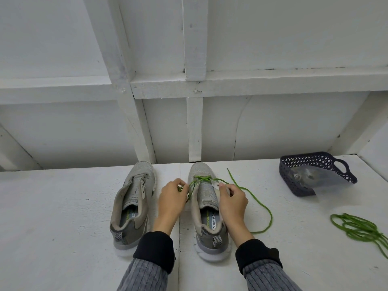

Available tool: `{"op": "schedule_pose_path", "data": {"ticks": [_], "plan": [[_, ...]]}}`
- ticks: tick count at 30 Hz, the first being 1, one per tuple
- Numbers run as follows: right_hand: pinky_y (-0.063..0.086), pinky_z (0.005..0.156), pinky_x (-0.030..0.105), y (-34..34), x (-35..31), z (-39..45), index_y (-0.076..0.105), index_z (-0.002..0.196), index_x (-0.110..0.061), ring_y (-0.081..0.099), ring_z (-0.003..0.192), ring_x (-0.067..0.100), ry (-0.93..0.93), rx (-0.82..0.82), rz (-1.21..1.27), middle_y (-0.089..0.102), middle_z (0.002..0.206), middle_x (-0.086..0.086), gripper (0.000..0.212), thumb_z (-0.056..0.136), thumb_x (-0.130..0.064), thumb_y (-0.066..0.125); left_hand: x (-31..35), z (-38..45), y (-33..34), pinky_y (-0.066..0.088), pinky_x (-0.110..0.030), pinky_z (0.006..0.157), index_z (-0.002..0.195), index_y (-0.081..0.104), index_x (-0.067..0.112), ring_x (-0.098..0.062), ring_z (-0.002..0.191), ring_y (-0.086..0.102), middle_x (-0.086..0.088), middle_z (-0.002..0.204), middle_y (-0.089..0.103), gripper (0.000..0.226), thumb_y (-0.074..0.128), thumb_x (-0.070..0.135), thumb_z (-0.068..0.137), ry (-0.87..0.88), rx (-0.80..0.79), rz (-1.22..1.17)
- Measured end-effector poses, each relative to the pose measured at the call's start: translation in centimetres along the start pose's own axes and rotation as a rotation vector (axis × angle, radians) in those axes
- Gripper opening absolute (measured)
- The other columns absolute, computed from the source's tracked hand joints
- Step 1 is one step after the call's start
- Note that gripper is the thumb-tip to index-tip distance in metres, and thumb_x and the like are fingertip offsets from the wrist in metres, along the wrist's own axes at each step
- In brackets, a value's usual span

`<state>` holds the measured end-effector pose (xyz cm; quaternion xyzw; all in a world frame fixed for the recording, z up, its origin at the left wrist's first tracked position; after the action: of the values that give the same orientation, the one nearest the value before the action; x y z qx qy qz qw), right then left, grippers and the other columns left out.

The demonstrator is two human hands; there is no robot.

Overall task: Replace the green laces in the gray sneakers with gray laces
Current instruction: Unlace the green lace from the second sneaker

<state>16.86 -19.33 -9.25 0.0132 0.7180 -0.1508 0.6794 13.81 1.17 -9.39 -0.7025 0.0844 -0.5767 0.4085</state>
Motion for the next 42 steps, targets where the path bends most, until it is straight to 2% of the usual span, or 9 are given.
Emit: {"op": "schedule_pose_path", "data": {"ticks": [4, 7, 11, 14, 25, 29, 33, 36, 42], "plan": [[0.037, 0.051, 0.009, -0.1, -0.2, -0.1, 0.063, 0.068, -0.005, 0.049, 0.062, 0.012, -0.008, 0.003, -0.012, 0.059, 0.064, 0.004, 0.026, 0.092, -0.016, 0.061, -1.0, -0.1, 1.0, 0.043, -0.044, 0.098, 0.107, 0.068, 0.031, -0.022, 0.114, 0.052, 0.003, 0.121, 0.058, 0.026, 0.057, 0.018, 0.087, -0.05, -0.054, 0.062], [0.038, 0.052, 0.008, -0.1, -0.3, 0.0, 0.065, 0.071, -0.001, 0.05, 0.063, 0.013, -0.013, 0.001, -0.013, 0.064, 0.069, 0.01, 0.025, 0.091, -0.016, 0.062, 0.9, -0.3, -0.5, 0.036, -0.047, 0.106, 0.107, 0.069, 0.03, -0.021, 0.12, 0.046, 0.006, 0.121, 0.056, 0.026, 0.055, 0.021, 0.088, -0.001, 0.052, -0.062], [0.038, 0.052, 0.007, 0.1, -0.5, 0.0, 0.066, 0.074, 0.001, 0.05, 0.062, 0.011, -0.026, -0.004, -0.009, 0.065, 0.071, 0.013, 0.024, 0.091, -0.016, 0.062, 2.7, 0.3, -0.3, 0.049, -0.037, 0.089, 0.089, 0.071, 0.031, -0.014, 0.1, 0.061, 0.013, 0.097, 0.066, 0.019, 0.061, 0.046, 0.084, -0.019, -0.047, -0.197], [0.039, 0.053, 0.007, 0.0, -0.5, 0.0, 0.065, 0.073, -0.001, 0.051, 0.063, 0.011, -0.032, -0.002, -0.01, 0.064, 0.069, 0.009, 0.024, 0.091, -0.015, 0.062, 3.4, 0.3, 1.3, 0.048, -0.028, 0.079, 0.096, 0.069, 0.025, -0.009, 0.089, 0.061, 0.012, 0.089, 0.065, 0.021, 0.073, 0.039, 0.081, -0.048, -0.185, -0.115], [0.038, 0.052, 0.008, -1.2, 1.3, -0.4, 0.068, 0.081, -0.005, 0.051, 0.064, 0.009, 0.058, 0.169, 0.11, 0.059, 0.068, 0.0, 0.019, 0.094, -0.016, 0.059, 0.0, -1.1, 0.8, 0.038, -0.005, 0.057, 0.083, 0.075, 0.016, -0.005, 0.075, 0.063, 0.006, 0.075, 0.07, 0.014, 0.069, 0.026, 0.089, -0.151, 0.117, -0.33], [0.038, 0.053, 0.01, -0.8, 0.3, 0.5, 0.063, 0.073, -0.008, 0.053, 0.068, 0.017, -0.015, 0.026, -0.013, 0.06, 0.068, 0.003, 0.019, 0.091, -0.014, 0.061, -0.3, -1.6, 1.2, 0.039, -0.002, 0.057, 0.084, 0.077, 0.02, -0.004, 0.075, 0.063, 0.007, 0.075, 0.071, 0.01, 0.07, 0.025, 0.089, -0.215, 0.119, -0.443], [0.041, 0.066, 0.015, 0.2, -3.4, 0.7, 0.061, 0.091, -0.017, 0.054, 0.083, 0.012, -0.277, -0.105, -0.225, 0.059, 0.086, -0.007, 0.003, 0.091, -0.014, 0.062, -0.8, -1.9, 1.3, 0.04, -0.002, 0.058, 0.089, 0.078, 0.021, 0.001, 0.074, 0.063, 0.008, 0.077, 0.072, 0.009, 0.07, 0.025, 0.089, -0.248, 0.126, -0.493], [0.037, 0.074, 0.016, 3.2, -5.9, 1.4, 0.066, 0.102, -0.018, 0.052, 0.087, 0.01, -0.481, -0.293, -0.409, 0.057, 0.092, -0.005, 0.014, 0.093, -0.013, 0.057, -1.2, -2.2, 1.5, 0.042, -0.004, 0.063, 0.091, 0.079, 0.021, 0.006, 0.073, 0.061, 0.01, 0.077, 0.073, 0.01, 0.071, 0.026, 0.088, -0.283, 0.151, -0.532], [0.05, 0.083, 0.036, 8.1, -4.0, 2.0, 0.061, 0.106, -0.014, 0.059, 0.096, 0.025, -0.466, -0.668, -0.774, 0.065, 0.103, 0.007, 0.021, 0.09, -0.006, 0.051, -0.9, -2.6, 1.7, 0.038, 0.001, 0.062, 0.091, 0.077, 0.018, 0.008, 0.074, 0.059, 0.016, 0.074, 0.068, 0.009, 0.069, 0.02, 0.09, -0.277, 0.181, -0.557]]}}
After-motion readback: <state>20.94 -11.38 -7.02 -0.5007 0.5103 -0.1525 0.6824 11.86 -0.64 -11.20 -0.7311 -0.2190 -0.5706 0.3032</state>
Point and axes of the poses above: each hand's wrist, its own z-axis towards the middle knuckle, its own y-axis out of the palm, x = y × z, the point moved 7 cm from there along z, towards the middle knuckle
